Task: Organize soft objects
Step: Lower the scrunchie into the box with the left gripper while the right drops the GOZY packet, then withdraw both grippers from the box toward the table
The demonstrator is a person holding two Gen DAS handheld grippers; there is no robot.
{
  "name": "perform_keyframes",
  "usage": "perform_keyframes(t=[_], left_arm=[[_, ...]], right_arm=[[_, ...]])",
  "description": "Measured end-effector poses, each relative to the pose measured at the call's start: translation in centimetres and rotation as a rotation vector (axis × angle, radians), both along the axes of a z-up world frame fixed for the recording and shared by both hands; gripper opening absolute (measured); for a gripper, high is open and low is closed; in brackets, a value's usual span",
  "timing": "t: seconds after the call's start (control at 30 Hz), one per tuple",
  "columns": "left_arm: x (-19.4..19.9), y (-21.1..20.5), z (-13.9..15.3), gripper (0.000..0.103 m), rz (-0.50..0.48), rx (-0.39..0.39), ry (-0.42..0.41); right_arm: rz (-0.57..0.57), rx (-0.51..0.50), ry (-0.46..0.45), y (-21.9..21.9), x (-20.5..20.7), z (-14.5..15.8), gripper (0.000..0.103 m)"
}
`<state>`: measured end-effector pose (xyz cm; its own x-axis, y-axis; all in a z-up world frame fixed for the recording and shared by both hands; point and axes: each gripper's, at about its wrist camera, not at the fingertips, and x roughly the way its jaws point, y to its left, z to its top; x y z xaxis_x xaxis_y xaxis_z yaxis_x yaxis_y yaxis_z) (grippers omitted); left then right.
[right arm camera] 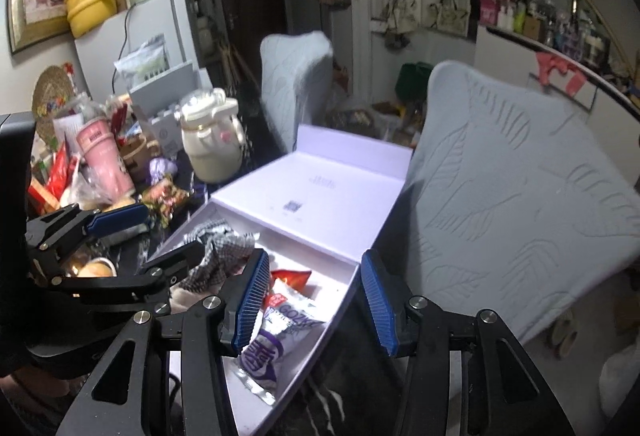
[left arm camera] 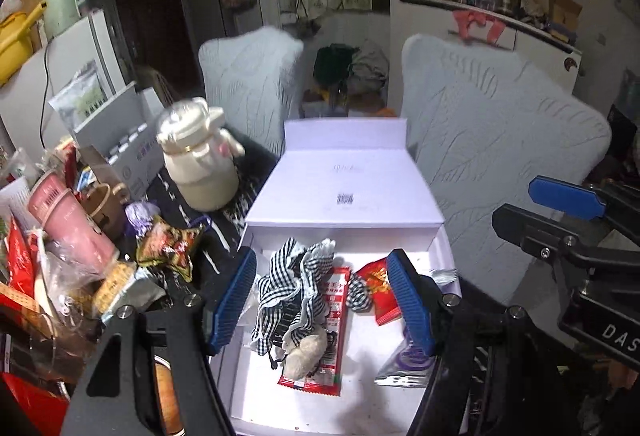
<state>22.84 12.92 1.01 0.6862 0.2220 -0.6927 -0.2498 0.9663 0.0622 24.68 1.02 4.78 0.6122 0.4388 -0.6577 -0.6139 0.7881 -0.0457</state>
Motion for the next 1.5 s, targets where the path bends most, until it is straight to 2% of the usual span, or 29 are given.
perform_keyframes(t=[0.23, 0.37, 0.47, 0.57, 0.6, 0.67, 0.73, 1.0, 1.23, 1.5], left_arm=[[-2.6, -1.8, 3.7, 0.067, -0.020, 0.017, -0.078], [-4.6, -3.0, 5.5, 0.067, -0.028, 0.021, -0.125], [-6.0, -3.8, 6.4, 0.067, -0.040, 0.023, -0.144], [-7.5, -4.5, 7.2, 0.068, -0.051, 0.027, -0.167], [-8.1, -4.8, 7.4, 0.069, -0.053, 0.029, -0.175], [-8.9, -5.2, 7.7, 0.084, -0.052, 0.031, -0.184], [-10.2, -5.7, 8.1, 0.087, -0.050, 0.043, -0.207], [-14.4, -7.2, 8.6, 0.088, -0.068, 0.058, -0.227], [-17.9, -9.0, 8.1, 0.088, -0.099, 0.076, -0.232], [-21.8, -11.0, 6.4, 0.088, -0.139, 0.060, -0.212]], right_arm=[[0.000, 0.032, -0.077, -1.6, -2.8, 3.3, 0.048], [-0.017, 0.041, -0.165, -2.7, -5.2, 5.0, 0.048], [-0.020, 0.070, -0.192, -3.9, -6.8, 6.0, 0.054], [-0.021, 0.078, -0.223, -4.7, -8.2, 6.7, 0.055], [-0.021, 0.079, -0.231, -5.0, -8.8, 6.8, 0.055], [-0.023, 0.083, -0.240, -5.6, -9.8, 7.1, 0.061], [-0.026, 0.086, -0.249, -6.1, -10.5, 7.4, 0.065], [-0.027, 0.096, -0.284, -8.5, -14.7, 7.5, 0.079], [-0.014, 0.104, -0.289, -10.2, -18.1, 6.7, 0.081], [0.002, 0.110, -0.259, -12.0, -21.6, 4.7, 0.081]])
